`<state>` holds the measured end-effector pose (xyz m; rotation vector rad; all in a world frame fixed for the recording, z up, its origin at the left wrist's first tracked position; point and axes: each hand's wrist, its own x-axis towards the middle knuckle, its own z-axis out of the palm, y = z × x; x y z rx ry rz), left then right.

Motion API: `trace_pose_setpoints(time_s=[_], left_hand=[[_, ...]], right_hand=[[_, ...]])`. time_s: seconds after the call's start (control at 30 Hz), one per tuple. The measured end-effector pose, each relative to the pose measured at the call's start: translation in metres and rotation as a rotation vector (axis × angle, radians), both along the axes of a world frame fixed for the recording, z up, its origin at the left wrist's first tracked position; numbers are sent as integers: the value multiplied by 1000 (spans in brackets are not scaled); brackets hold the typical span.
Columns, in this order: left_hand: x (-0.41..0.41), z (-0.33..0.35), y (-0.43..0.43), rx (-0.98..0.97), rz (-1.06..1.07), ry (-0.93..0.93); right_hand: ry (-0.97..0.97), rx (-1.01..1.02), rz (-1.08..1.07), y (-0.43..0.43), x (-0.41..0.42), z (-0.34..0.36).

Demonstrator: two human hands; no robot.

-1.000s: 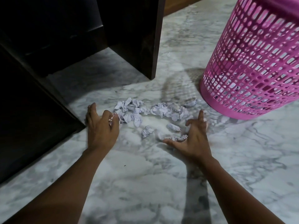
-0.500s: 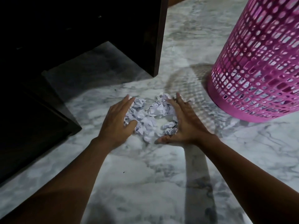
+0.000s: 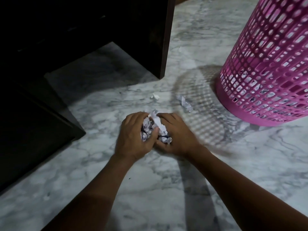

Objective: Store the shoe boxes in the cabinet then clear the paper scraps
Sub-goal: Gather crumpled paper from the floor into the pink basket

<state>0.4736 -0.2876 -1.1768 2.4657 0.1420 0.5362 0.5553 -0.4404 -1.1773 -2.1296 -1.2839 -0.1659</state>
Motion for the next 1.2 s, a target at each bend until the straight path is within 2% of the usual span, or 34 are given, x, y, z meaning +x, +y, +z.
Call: trace_pose_setpoints(time_s=[0.13,0.27,0.43,0.6,0.77,0.87,1.0,1.1,1.2], left_hand=[[2,-6,-7,51,146,-16],[5,-7,-13,-5,242,-41],[8,1,-16,-97,276,-32],[0,15,-22,-190,309,9],[6,60,-30,-246,280,8],[18,100,-27,-207,219,-54],[34,168,-36,-213,246,-170],[48,224,-55,-228,286,-186],[68,279,-79,-258,240,-287]], right_hand=[[6,95,3,2,-6,-7],[58,89,-40,1,-8,-17],[192,201,-96,4,-27,-12],[290,98,-127,-3,-36,2],[273,78,-153,-9,-29,57],[204,102,-199,-12,-18,98],[143,114,-232,-19,-7,169],[61,110,-218,-35,3,232],[18,69,-206,-60,17,296]])
